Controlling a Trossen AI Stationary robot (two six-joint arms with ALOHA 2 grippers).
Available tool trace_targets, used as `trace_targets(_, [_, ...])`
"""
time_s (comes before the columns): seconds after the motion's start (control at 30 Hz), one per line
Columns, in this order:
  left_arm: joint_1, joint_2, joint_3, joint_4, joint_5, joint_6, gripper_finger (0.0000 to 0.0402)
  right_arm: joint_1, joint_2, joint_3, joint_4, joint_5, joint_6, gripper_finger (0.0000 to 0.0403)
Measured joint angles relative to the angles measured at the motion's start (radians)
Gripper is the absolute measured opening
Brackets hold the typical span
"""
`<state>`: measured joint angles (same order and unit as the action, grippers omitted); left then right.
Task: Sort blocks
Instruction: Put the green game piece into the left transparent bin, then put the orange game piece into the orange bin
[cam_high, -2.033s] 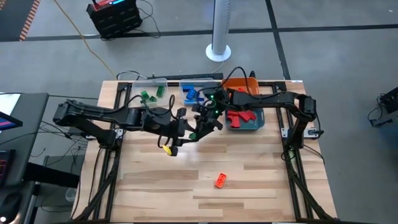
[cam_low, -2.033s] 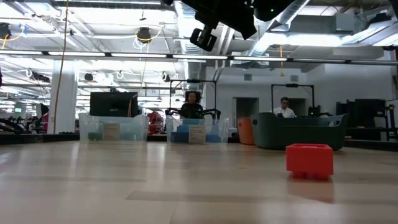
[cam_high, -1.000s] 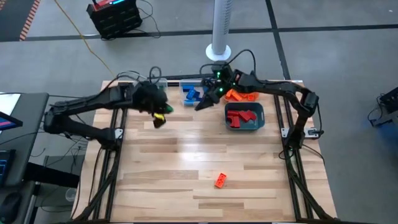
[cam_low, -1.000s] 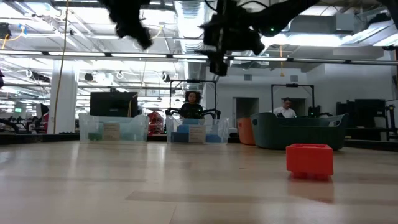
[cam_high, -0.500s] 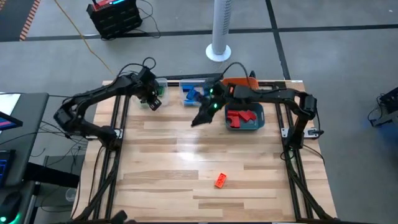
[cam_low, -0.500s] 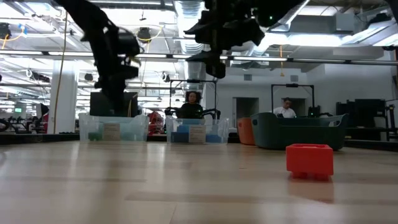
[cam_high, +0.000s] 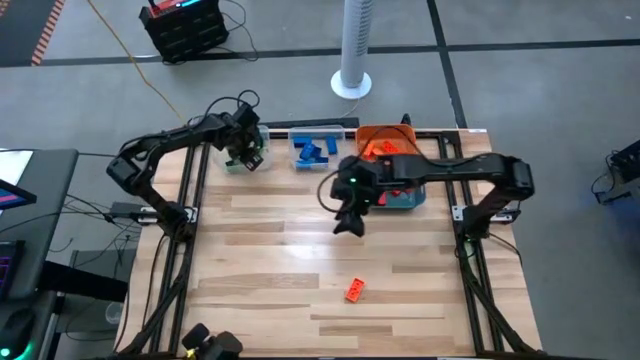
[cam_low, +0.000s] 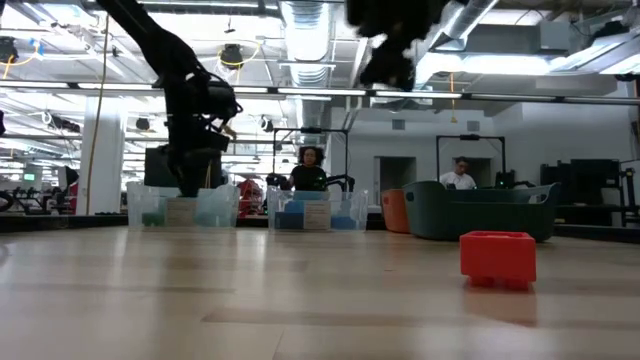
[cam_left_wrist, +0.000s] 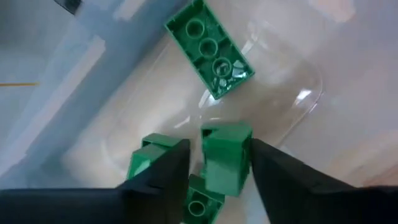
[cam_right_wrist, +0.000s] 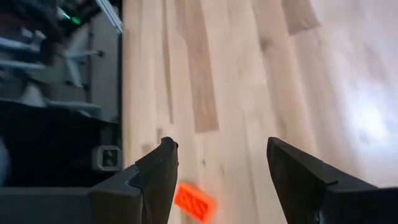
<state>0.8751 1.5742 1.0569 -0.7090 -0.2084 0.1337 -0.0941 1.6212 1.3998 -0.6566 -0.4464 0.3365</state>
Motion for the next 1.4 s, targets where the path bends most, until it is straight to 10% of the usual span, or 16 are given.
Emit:
trace_targets(0.4, [-0.057,-0.182,0.143,-0.042,0.067,-0.082,0.0227,0.156,-0.113,-0.023,-0.195,0.216,-0.37,0.0249])
trace_targets(0.8, [-0.467,-0.352,0.151,-0.213,-0.078,-0.45,0.022,0.394,-0.112,-0.276,0.028,0.267,-0.747,0.0248])
trace_targets(1.4, [-0.947,-0.351,0.151,-0.185,-0.317,-0.974,0.022,0.462,0.087,-0.338,0.319,0.276,-0.701,0.0248])
